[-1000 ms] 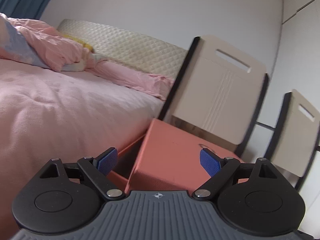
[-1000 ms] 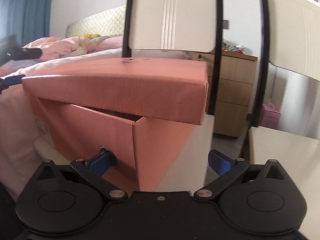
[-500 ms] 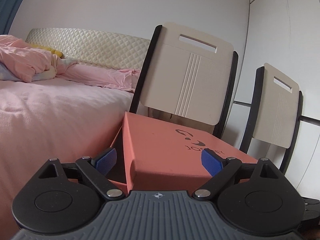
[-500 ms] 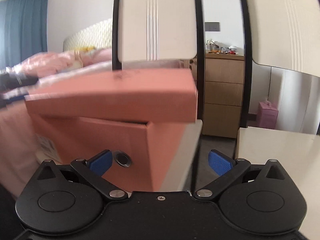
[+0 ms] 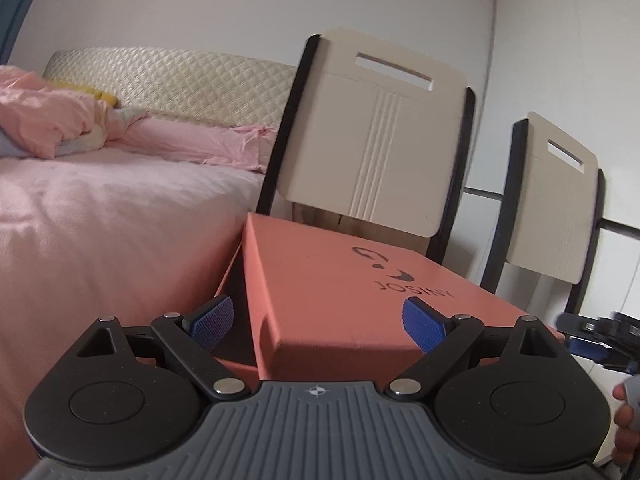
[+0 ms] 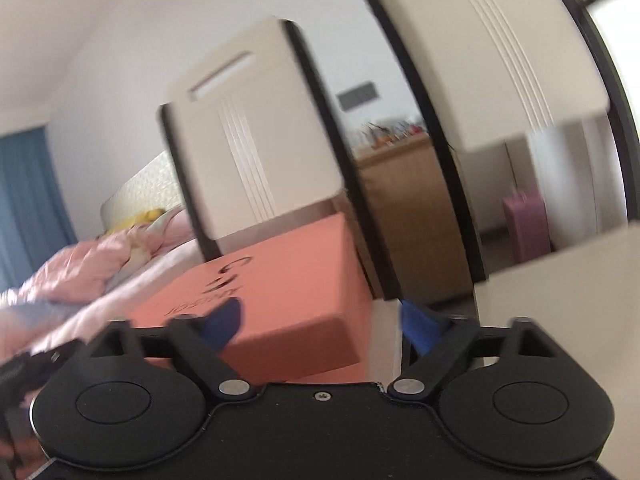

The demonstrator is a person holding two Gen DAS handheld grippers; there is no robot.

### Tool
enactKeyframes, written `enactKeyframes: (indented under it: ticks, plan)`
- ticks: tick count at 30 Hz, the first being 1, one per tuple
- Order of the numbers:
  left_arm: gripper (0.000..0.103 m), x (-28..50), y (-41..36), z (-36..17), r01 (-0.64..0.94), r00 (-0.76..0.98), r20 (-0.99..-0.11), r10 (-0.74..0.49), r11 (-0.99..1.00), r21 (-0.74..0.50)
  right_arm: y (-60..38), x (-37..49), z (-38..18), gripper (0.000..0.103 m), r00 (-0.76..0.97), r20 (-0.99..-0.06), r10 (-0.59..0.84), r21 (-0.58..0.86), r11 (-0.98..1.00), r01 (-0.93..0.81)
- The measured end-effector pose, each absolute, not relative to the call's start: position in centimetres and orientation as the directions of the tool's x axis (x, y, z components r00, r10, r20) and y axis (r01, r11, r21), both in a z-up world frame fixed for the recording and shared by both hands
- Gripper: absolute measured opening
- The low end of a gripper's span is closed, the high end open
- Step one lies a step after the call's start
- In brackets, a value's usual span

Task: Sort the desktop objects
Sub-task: 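Lower the held lid onto the box rim with both grippers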

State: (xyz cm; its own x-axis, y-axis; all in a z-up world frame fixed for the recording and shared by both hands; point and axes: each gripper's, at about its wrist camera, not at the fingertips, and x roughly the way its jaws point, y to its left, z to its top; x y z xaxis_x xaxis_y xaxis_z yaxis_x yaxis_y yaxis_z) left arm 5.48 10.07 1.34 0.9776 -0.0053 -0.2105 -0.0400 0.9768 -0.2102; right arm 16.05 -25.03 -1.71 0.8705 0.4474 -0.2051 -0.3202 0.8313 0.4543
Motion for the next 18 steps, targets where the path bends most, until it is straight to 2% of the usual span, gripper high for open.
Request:
enactKeyframes:
  ticks: [4, 6, 10, 18]
  plan:
    - [0.094, 6.5, 10.7, 1.2, -0.020, 0.970, -0.243, -0.034, 0.976, -0.217, -24.6, 17.1, -2.2, 0.060, 0.848, -0.199, 0.491, 0.507, 0.792, -0.340]
    - [0.094, 7.1, 11.0, 1.0, 0.003, 0.959, -0.274, -0.071, 0.971, -0.241, -24.1, 16.9, -2.4, 0.060, 0.845, -0.203, 0.495, 0.517, 0.787, -0.337]
    - [0.093, 7.2, 11.6, 1.0, 0.003, 0.960, -0.268, -0.082, 0.959, -0.283, -24.5, 16.5, -2.3, 0.057, 0.823, -0.196, 0.533, 0.584, 0.738, -0.339]
    - [0.093, 6.9, 12.7, 1.1, -0.076, 0.966, -0.260, -0.014, 0.941, -0.331, -23.0, 14.7, -1.8, 0.054, 0.808, -0.218, 0.548, 0.529, 0.762, -0.373]
